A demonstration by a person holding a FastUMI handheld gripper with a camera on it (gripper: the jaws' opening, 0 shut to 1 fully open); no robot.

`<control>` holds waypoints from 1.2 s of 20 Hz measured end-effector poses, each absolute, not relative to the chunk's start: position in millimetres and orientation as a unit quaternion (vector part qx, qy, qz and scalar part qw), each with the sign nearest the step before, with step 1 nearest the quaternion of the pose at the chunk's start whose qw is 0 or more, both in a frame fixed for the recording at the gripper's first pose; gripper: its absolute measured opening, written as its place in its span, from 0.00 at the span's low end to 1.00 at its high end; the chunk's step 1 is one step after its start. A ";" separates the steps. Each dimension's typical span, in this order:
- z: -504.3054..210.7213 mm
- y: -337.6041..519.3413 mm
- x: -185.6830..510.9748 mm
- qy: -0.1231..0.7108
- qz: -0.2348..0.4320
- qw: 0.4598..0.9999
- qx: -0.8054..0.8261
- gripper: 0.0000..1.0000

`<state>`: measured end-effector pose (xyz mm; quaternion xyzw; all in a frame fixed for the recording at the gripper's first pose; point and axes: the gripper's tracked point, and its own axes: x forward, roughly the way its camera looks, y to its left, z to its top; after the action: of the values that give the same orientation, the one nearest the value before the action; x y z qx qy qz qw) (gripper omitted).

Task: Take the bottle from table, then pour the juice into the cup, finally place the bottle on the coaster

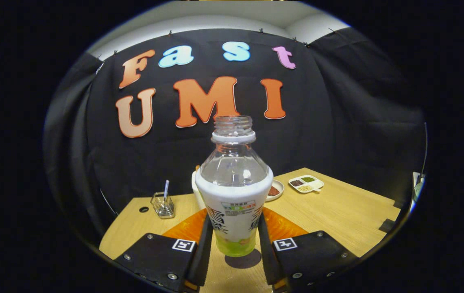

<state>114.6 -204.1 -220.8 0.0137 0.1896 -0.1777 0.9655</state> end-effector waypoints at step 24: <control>-348.9 -210.6 126.8 0.276 -0.214 0.937 0.001 0.65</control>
<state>126.8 -210.6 -348.9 0.0008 0.2755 -0.2144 0.9371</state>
